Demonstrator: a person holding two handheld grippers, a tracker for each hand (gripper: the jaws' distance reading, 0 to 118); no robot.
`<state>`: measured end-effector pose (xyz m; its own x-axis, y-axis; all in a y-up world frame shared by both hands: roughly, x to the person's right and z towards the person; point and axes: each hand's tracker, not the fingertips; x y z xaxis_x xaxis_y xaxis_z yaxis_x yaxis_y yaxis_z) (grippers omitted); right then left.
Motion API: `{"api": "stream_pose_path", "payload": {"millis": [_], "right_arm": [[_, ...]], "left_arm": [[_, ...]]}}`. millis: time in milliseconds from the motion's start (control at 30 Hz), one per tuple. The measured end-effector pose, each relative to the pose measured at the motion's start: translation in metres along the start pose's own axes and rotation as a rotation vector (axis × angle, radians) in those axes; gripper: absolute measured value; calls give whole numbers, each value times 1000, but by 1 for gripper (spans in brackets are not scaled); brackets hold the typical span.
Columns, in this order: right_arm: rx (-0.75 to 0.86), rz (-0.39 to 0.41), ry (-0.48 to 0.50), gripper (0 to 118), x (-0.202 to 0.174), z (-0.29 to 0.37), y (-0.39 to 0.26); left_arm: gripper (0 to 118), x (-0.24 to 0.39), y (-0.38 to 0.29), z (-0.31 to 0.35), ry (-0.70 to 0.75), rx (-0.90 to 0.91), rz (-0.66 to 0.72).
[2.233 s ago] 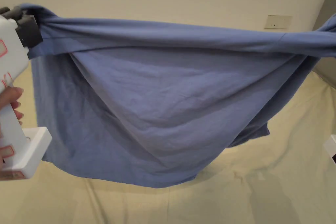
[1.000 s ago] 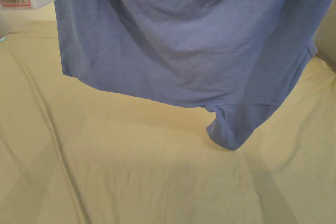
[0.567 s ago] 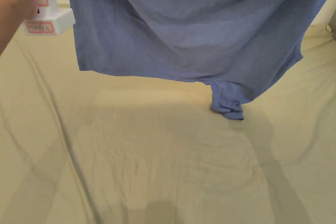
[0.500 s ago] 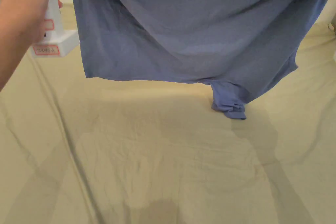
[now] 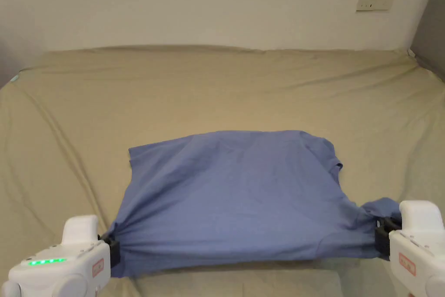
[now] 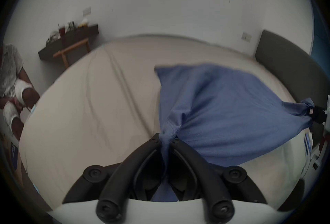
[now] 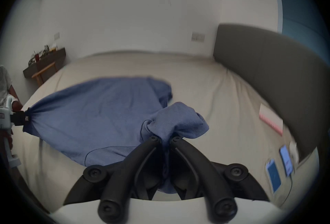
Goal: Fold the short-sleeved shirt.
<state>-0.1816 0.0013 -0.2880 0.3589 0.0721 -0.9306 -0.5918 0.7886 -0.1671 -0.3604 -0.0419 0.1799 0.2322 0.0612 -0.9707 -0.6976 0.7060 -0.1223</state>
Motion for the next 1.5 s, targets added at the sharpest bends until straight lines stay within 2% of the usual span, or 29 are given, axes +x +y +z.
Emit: {"api": "stream_pose_path", "payload": {"millis": [167,300,333,433,633,767,800,833,867,900,933,967,1000,1100,1233,1300,1333,1367,1400,1433,1467,1500], "right_arm": [[-162,-17,17,5,0,29,-68],[-246,-35,4,5,-7,60,-93],[-262,-57,15,5,5,57,-99],[-299,-105,20,5,7,66,-109],[-341,-108,18,5,6,59,-121],[-371,-149,3,5,10,40,-125],[-389,-160,-1,8,13,38,-123],[-402,-173,-4,26,17,39,-119],[-388,-181,-16,53,18,42,-117],[-341,-184,-55,89,22,49,-111],[-294,-182,-77,118,26,57,-103],[-217,-183,-93,115,31,68,-92],[-110,-181,-111,111,27,90,-73],[100,-108,-103,112,22,135,-14],[452,65,-67,114,-6,194,43],[546,107,-43,107,-34,222,65],[585,108,-35,91,-44,231,74],[611,103,-25,69,-53,237,79],[629,106,-8,46,-60,239,82],[647,116,4,18,-68,240,84],[650,130,-1,6,-74,239,84],[655,146,-14,1,-81,237,83]], "left_arm": [[4,-10,-72,24,19,-81,-97],[4,-15,-106,38,46,-131,-182],[4,-10,-106,52,47,-128,-187],[4,-13,-113,61,61,-130,-209],[4,-26,-116,46,63,-149,-258],[4,-20,-113,39,47,-227,-221],[5,-19,-112,40,45,-231,-220],[15,-16,-109,45,58,-229,-222],[36,-19,-100,44,72,-209,-213],[66,-20,-93,53,94,-162,-186],[101,-21,-85,64,73,-115,-136],[112,-22,-74,78,44,-49,-75],[112,-22,-62,97,19,34,-19],[112,-9,-21,156,-49,277,68],[112,27,22,226,-95,560,32],[112,50,36,252,-79,646,-17],[109,59,40,260,-61,682,-36],[104,68,42,267,-34,717,-52],[92,77,43,271,-6,746,-71],[65,85,43,275,16,763,-88],[44,92,42,279,35,784,-106],[26,98,40,282,51,802,-115]]}}
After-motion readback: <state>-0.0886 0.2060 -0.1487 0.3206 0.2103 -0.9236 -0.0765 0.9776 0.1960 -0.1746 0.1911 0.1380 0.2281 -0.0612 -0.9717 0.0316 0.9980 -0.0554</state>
